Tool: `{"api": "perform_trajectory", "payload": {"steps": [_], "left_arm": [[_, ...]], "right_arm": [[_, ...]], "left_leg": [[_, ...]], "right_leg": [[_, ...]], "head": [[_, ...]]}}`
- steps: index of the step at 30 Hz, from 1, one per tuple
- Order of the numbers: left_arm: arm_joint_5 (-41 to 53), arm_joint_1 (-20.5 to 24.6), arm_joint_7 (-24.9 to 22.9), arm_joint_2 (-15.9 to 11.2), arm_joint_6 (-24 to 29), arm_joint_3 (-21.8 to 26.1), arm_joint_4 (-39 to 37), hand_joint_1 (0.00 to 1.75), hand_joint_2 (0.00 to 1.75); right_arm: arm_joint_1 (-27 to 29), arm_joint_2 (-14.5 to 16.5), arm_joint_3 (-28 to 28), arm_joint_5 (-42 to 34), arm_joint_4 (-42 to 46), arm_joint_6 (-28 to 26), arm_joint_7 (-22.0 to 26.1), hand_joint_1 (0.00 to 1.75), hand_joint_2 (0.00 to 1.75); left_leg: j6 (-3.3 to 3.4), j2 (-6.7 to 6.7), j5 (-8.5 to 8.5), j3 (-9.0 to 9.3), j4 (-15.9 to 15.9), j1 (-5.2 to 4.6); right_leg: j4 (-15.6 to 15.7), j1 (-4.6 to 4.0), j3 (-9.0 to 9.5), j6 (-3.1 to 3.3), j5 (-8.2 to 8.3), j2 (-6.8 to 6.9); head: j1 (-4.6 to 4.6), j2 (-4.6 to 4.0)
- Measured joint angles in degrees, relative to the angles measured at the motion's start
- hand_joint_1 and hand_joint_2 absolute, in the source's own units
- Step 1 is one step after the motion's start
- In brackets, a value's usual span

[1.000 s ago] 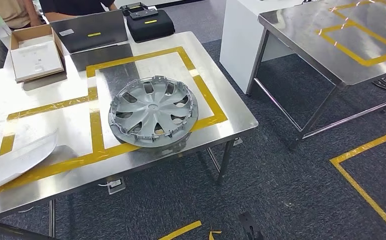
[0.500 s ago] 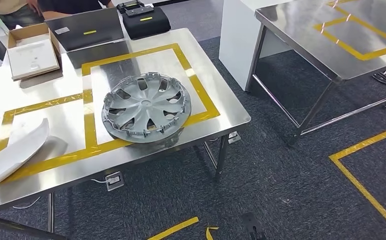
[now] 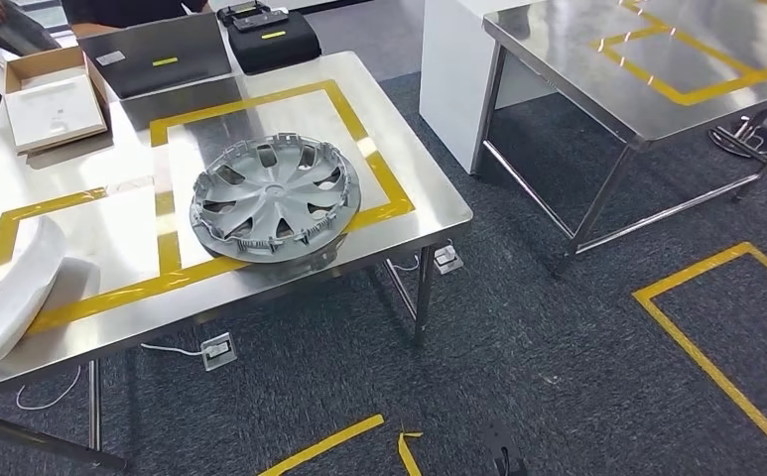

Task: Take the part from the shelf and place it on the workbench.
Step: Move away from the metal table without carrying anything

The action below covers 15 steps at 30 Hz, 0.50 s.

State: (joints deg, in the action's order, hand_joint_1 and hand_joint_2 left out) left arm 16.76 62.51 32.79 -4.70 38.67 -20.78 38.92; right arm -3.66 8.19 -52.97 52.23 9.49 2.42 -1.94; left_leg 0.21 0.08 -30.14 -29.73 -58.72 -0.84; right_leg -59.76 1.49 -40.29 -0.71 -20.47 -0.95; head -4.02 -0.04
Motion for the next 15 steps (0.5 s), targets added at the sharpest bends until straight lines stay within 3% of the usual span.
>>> {"api": "perform_trajectory", "payload": {"steps": [1,2,5,6,7,8,9,11,13,15], "left_arm": [[0.07,0.0,-0.07,0.11,0.09,-0.1,0.1,0.0,0.0],[0.14,-0.02,-0.14,0.23,0.19,-0.2,0.24,0.0,0.0],[0.44,-0.37,-0.32,0.37,0.51,-0.41,0.61,0.0,0.0],[0.63,-0.68,-0.43,0.36,0.62,-0.43,0.78,0.0,0.0],[0.86,-1.13,-0.59,0.31,0.71,-0.44,1.1,0.0,0.0],[1.1,-1.67,-0.77,0.21,0.78,-0.45,1.62,0.0,0.0],[1.34,-2.23,-0.99,0.05,0.83,-0.45,2.31,0.0,0.0],[1.87,-3.2,-1.38,-0.5,0.88,-0.46,4.13,0.0,0.0],[2.46,-4.22,-1.7,-1.26,0.96,-0.46,6.25,0.0,0.0],[2.87,-5.71,-1.87,-2.15,1.02,-0.44,8.55,0.0,0.0]], "right_arm": [[0.02,0.01,-0.01,0.02,0.0,0.01,-0.02,0.0,0.0],[0.03,0.02,-0.01,0.04,0.0,0.01,-0.02,0.0,0.0],[-0.01,-0.07,-0.01,0.1,0.0,0.03,0.0,0.0,0.0],[-0.02,-0.11,-0.01,0.17,0.0,0.03,0.01,0.0,0.0],[-0.03,-0.17,-0.01,0.26,0.0,0.03,0.01,0.0,0.0],[-0.03,-0.21,-0.01,0.38,0.0,0.04,0.03,0.0,0.0],[-0.04,-0.25,-0.01,0.48,0.0,0.05,0.08,0.0,0.0],[-0.14,-0.28,-0.01,0.66,0.0,0.1,0.37,0.0,0.0],[-0.16,-0.28,-0.01,0.83,0.0,0.19,0.76,0.0,0.0],[-0.09,-0.27,-0.02,0.92,0.0,0.28,0.93,0.0,0.0]], "left_leg": [[0.45,0.16,0.78,-0.19,0.44,0.11],[0.84,0.31,1.69,-0.56,0.88,0.29],[1.37,0.54,4.03,-2.74,1.14,0.47],[1.32,0.59,4.63,-3.64,1.01,0.48],[1.21,0.65,5.18,-4.54,0.82,0.52],[1.03,0.71,5.66,-5.43,0.55,0.59],[0.78,0.78,6.07,-6.32,0.14,0.68],[0.16,0.91,6.62,-7.91,-0.94,0.7],[-0.47,1.03,7.09,-8.66,-1.67,0.52],[-1.17,1.04,7.64,-8.76,-1.65,0.52]], "right_leg": [[-0.2,-0.01,-0.18,-0.28,-0.65,0.03],[-1.43,-0.06,-0.66,-0.5,-2.5,0.1],[-10.71,-0.09,-2.94,-0.99,-10.67,0.35],[-13.62,-0.07,-3.23,-1.18,-11.59,0.39],[-15.17,-0.05,-2.85,-1.34,-11.24,0.45],[-14.76,-0.01,-1.54,-1.46,-9.99,0.53],[-12.35,0.06,0.81,-1.58,-8.65,0.68],[-5.49,0.0,5.95,-1.51,-8.58,0.93],[-1.84,-0.19,8.05,-0.69,-9.88,0.87],[-1.51,-0.2,7.67,0.56,-9.36,0.76]], "head": [[0.0,0.0],[-0.03,0.0],[-0.21,0.0],[-0.21,0.0],[-0.22,0.0],[-0.22,0.0],[-0.23,0.0],[-0.29,0.0],[-0.29,0.0],[-0.21,0.0]]}}
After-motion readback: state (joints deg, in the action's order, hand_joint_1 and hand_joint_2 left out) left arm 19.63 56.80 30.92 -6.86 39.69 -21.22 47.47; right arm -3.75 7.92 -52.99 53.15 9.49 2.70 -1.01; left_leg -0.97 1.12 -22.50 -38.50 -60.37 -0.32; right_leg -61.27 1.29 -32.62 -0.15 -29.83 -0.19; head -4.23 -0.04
